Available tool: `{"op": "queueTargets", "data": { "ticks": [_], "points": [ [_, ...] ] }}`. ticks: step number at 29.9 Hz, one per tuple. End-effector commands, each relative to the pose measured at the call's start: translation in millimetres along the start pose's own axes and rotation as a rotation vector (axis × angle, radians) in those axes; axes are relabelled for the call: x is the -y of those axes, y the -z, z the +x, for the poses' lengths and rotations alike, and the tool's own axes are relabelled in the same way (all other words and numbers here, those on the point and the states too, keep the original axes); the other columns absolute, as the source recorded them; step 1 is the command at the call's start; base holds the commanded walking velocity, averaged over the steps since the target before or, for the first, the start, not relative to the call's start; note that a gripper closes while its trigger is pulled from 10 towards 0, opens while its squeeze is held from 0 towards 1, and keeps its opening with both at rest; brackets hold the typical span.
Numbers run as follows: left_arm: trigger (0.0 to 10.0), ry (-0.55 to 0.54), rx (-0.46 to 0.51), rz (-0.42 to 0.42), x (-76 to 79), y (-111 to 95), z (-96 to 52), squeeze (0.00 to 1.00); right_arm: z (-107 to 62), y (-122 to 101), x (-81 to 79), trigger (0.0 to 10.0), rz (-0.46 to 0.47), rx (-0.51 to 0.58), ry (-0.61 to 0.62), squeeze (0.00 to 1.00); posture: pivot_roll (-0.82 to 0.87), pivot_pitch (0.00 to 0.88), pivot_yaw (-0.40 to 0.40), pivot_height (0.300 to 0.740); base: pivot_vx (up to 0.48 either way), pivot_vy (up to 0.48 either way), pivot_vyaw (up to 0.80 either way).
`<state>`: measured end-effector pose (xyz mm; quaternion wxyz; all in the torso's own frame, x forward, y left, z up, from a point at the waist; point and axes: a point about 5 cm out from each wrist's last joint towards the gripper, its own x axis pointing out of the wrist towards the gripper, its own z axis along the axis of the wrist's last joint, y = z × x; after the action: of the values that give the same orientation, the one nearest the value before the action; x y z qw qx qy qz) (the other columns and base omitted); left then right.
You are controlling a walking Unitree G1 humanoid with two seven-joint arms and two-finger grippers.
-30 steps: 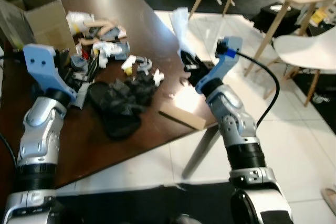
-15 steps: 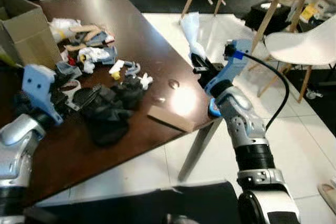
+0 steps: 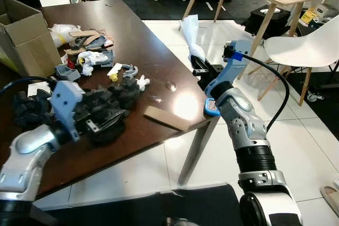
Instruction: Picking trash to rubbish bin
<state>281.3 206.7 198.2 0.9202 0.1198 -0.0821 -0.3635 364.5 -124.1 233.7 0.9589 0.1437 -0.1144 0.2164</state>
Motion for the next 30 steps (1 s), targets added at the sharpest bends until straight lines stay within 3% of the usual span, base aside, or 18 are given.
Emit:
{"op": "queueTargets", "data": {
  "ticks": [1,4,15,21,23,30],
  "points": [
    [10.0,-0.006,-0.016,-0.004,2.7,5,3.9,0.0,-2.6,6,0.6,10.0,0.009,-0.033,-0.015,0.0,0.03,0.136,-0.065,0.74,0.0,0.0,0.0],
    [10.0,-0.043,-0.025,0.022,0.0,5,9.2,0.0,-11.8,15,-4.4,10.0,-0.056,-0.135,-0.156,0.0,0.03,0.138,-0.064,0.74,0.0,0.0,0.0],
    [10.0,-0.151,-0.002,0.055,-12.4,0,8.8,0.0,-34.5,0,16.3,10.0,-0.21,-0.234,-0.291,0.0,0.02,0.139,-0.068,0.74,0.0,0.0,0.0],
    [10.0,-0.127,-0.027,0.061,-8.1,4,10.6,0.0,-46.3,-3,20.4,10.0,-0.297,-0.306,-0.364,0.0,0.02,0.145,-0.07,0.74,0.0,0.0,0.0],
    [10.0,-0.106,-0.039,0.06,-3.9,7,11.4,0.0,-57.4,-4,22.4,10.0,-0.337,-0.363,-0.423,0.0,0.02,0.15,-0.07,0.74,0.0,0.0,0.0],
    [10.0,-0.041,-0.08,0.065,4.3,12,10.2,0.0,-85.1,-10,15.8,10.0,-0.346,-0.453,-0.62,0.0,0.02,0.157,-0.068,0.74,0.0,0.0,0.0]
  ]
}}
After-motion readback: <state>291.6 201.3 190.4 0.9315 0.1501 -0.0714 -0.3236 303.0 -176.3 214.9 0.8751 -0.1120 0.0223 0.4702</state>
